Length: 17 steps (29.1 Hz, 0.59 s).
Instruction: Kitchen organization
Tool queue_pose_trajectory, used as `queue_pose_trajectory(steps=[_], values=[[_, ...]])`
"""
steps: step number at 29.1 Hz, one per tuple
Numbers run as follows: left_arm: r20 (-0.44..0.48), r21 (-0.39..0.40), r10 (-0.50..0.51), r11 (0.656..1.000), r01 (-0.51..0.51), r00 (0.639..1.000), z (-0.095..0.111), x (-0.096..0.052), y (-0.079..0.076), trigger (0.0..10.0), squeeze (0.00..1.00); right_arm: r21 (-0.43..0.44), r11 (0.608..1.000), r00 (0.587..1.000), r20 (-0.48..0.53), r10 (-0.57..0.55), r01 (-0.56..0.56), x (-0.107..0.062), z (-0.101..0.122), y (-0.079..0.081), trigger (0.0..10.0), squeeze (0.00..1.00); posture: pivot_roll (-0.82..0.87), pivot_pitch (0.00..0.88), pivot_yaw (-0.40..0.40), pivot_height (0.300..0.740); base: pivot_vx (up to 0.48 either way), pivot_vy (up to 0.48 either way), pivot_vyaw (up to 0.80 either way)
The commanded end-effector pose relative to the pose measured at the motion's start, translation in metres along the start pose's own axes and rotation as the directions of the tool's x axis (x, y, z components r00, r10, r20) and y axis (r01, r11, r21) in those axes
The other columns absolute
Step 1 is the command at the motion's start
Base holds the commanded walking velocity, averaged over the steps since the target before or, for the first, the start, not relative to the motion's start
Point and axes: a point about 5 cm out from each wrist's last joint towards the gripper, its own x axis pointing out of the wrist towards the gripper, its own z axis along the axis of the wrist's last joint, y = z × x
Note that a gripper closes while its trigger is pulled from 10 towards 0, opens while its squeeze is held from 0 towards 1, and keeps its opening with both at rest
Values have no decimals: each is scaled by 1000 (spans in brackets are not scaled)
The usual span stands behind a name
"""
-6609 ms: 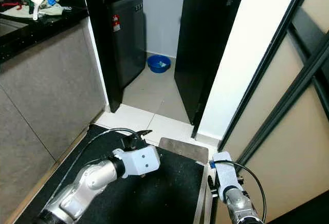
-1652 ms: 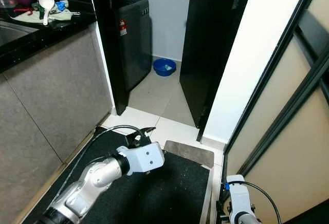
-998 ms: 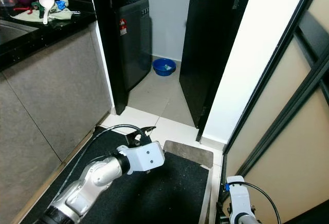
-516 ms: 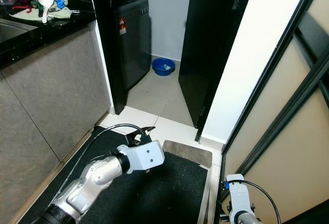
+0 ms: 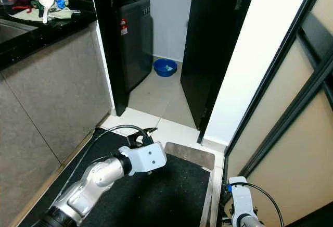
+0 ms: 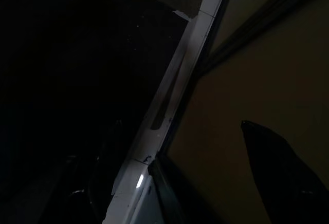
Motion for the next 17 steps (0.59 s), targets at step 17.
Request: queue_pose_trajectory(steps=[17], values=[[3, -3, -12, 1000, 12, 1000, 0, -2, -2, 10000, 0, 25, 1000, 1000, -27, -2, 3, -2, -9, 3, 10000, 0, 59, 0, -108, 740, 0, 0, 0]])
